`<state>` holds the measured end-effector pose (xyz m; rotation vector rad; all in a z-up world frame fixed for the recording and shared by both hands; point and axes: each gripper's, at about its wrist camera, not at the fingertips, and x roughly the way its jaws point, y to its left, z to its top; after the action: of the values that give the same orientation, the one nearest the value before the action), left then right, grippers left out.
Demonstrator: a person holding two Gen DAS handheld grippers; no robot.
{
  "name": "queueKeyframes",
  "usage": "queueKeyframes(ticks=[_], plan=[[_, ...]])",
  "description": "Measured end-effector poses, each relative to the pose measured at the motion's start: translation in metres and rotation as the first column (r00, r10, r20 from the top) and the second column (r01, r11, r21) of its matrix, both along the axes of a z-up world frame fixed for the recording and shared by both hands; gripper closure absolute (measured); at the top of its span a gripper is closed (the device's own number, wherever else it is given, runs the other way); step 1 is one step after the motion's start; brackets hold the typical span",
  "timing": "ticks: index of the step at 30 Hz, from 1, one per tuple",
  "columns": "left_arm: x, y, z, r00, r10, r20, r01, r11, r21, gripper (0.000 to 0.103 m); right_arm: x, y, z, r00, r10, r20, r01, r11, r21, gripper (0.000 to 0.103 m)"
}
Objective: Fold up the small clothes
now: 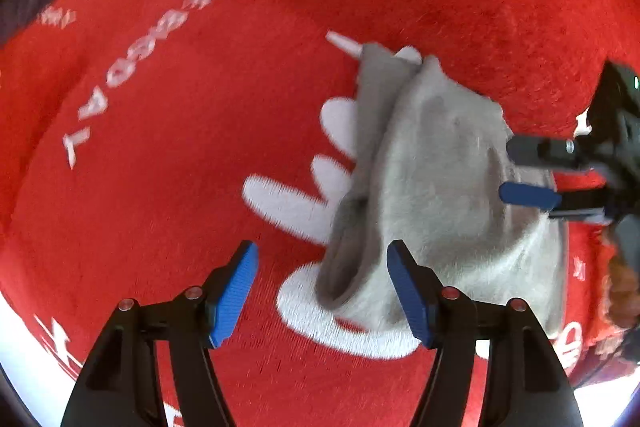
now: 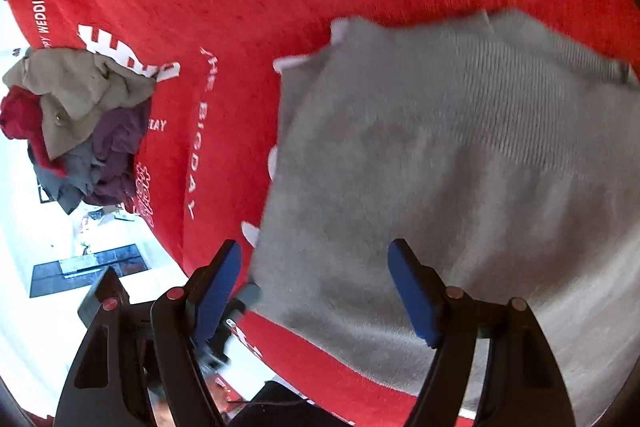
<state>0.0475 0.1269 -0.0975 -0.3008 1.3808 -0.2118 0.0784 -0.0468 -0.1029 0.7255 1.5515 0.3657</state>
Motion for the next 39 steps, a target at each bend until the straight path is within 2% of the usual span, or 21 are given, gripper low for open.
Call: queueKeyframes(ticks=[3,5,6,11,16,18,20,21,22,23,24,25,27,29,31,34,36,39], plan=[[-0.011,0.007,-0.010,0.997,0.008,-0.080,-0.020,0.988,-0.151,0.035,-0.015,-0.003,-0.005,1.000,-0.016,-0.017,0.016,1.000,-0.003,0.025],[-0.021,0.008,-0.017,0.991,0.030,-0.129,-0.063,0.965,-0.253,0.035,-0.026,-0.006,-0.007,0.999,-0.028,-0.024,0.028,1.000,-0.004,0.025],[-0.025,0.006,-0.019,0.989,0.031,-0.143,-0.070,0.958,-0.278,0.035,-0.031,-0.007,-0.009,0.999,-0.031,-0.026,0.031,1.000,-0.004,0.025],[-0.033,-0.026,-0.029,0.987,0.020,-0.158,-0.073,0.939,-0.337,0.035,-0.051,-0.013,-0.018,0.998,-0.040,-0.037,0.041,0.999,0.009,0.025],[-0.002,-0.047,-0.035,0.990,0.070,-0.124,-0.111,0.922,-0.371,0.035,-0.055,-0.020,-0.019,0.997,-0.066,-0.033,0.067,0.997,0.033,0.025],[0.012,-0.057,-0.036,0.990,0.089,-0.113,-0.124,0.924,-0.362,0.035,-0.053,-0.023,-0.012,0.999,-0.051,-0.017,0.051,0.999,0.015,0.025],[0.025,-0.072,-0.036,0.993,0.085,-0.081,-0.104,0.957,-0.272,0.036,-0.046,-0.027,-0.003,0.999,-0.039,0.002,0.039,0.999,-0.008,0.025],[0.029,-0.080,-0.032,0.996,0.071,-0.060,-0.082,0.975,-0.206,0.041,-0.040,-0.030,0.002,0.999,-0.032,0.013,0.033,0.999,-0.017,0.025],[0.031,-0.089,-0.028,0.998,0.046,-0.031,-0.049,0.993,-0.110,0.067,-0.033,-0.031,0.008,0.999,-0.022,0.024,0.023,0.999,-0.027,0.025],[0.031,-0.099,-0.024,1.000,0.001,-0.005,-0.001,1.000,-0.019,0.079,-0.024,-0.032,0.016,0.999,-0.003,0.035,0.004,0.999,-0.044,0.025],[0.027,-0.105,-0.018,0.998,-0.048,0.034,0.047,0.998,0.042,0.080,-0.014,-0.032,0.022,0.999,0.019,0.046,-0.016,0.998,-0.059,0.025],[0.022,-0.112,-0.011,0.992,-0.097,0.080,0.089,0.991,0.097,0.088,-0.003,-0.029,0.029,0.997,0.043,0.058,-0.039,0.997,-0.071,0.025],[0.010,-0.131,0.000,0.960,-0.229,0.162,0.188,0.955,0.230,0.088,0.021,-0.020,0.039,0.992,0.110,0.063,-0.104,0.990,-0.090,0.024],[-0.005,-0.149,0.005,0.904,-0.367,0.220,0.278,0.895,0.350,0.088,0.045,-0.003,0.040,0.981,0.193,0.025,-0.190,0.977,-0.092,0.024],[-0.017,-0.160,0.005,0.851,-0.467,0.242,0.336,0.837,0.431,0.088,0.066,0.020,0.036,0.963,0.268,-0.014,-0.268,0.958,-0.101,0.024],[-0.023,-0.162,0.005,0.828,-0.499,0.254,0.354,0.818,0.454,0.088,0.089,0.062,0.018,0.915,0.390,-0.108,-0.401,0.910,-0.107,0.024],[-0.020,-0.160,0.005,0.837,-0.485,0.254,0.348,0.830,0.436,0.088,0.097,0.089,0.001,0.871,0.456,-0.183,-0.480,0.869,-0.119,0.024],[-0.023,-0.148,0.001,0.842,-0.473,0.259,0.343,0.840,0.420,0.088,0.098,0.125,-0.020,0.783,0.558,-0.273,-0.611,0.773,-0.172,0.024]])
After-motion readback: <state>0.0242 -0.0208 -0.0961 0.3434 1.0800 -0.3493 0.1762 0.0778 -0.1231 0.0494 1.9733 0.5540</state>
